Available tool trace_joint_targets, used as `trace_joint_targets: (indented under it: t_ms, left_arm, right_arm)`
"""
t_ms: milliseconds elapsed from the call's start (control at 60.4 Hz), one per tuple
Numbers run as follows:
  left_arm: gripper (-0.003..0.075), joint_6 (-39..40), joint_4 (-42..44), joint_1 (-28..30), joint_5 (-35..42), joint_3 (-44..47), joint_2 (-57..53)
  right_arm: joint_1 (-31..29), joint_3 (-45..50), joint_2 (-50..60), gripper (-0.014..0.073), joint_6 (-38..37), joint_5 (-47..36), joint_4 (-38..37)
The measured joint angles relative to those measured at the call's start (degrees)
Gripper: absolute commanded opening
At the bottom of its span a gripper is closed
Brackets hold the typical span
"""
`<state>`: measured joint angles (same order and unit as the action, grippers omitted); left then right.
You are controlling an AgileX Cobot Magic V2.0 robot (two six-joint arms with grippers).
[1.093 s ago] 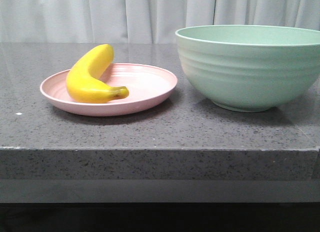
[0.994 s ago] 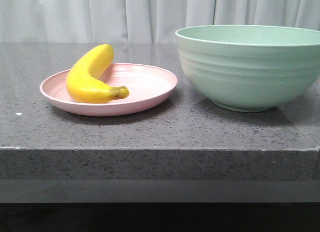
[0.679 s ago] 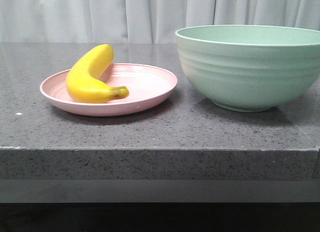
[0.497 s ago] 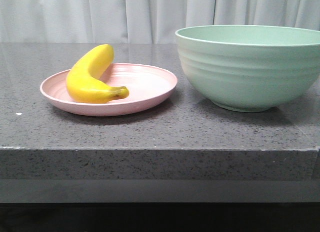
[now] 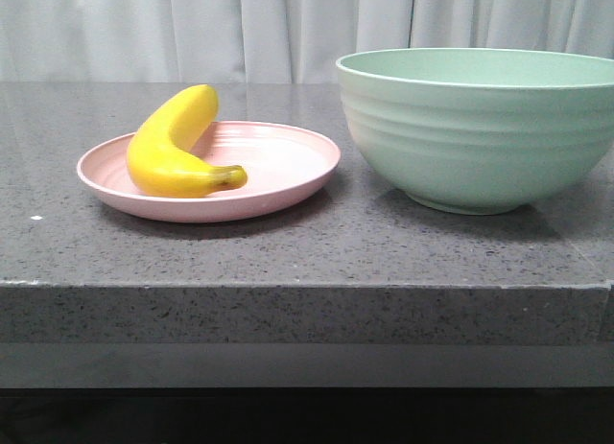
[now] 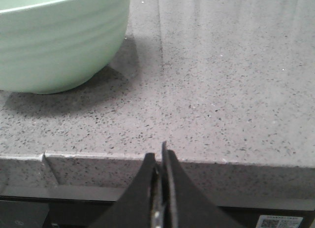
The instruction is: Transfer banana from pink plate to green bowl
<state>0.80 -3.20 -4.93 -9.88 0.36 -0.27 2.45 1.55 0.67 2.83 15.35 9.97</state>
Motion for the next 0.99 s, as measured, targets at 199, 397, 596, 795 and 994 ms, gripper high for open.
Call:
trace_joint_targets:
  t_ms: [199,397,596,795,994]
  left_arm:
    - [-0.0020,0.00,0.00,0.00,0.00,0.00,0.00]
    - [-0.0020,0.00,0.00,0.00,3.27,0.00,0.00]
    - [-0.0020,0.00,0.00,0.00,1.55,-6.18,0.62]
    - [-0.0020,0.00,0.00,0.00,-0.45,-16.98,9.68]
    - [0.0010,0.00,0.00,0.00,-0.45,-20.83,16.80]
  right_arm:
    - [0.00,0.00,0.00,-0.0061,0.00,0.00,0.00]
    - [0.00,0.00,0.00,-0.0061,0.00,-2.19,0.85]
    - [0.00,-5.89,0.00,-0.0061,0.00,0.32,2.95]
    - [0.00,-18.55,-5.36,-0.0061,0.00,2.56,3.12]
    - [0.00,-23.77,-12.72,-0.0030,0.00,3.04,3.12]
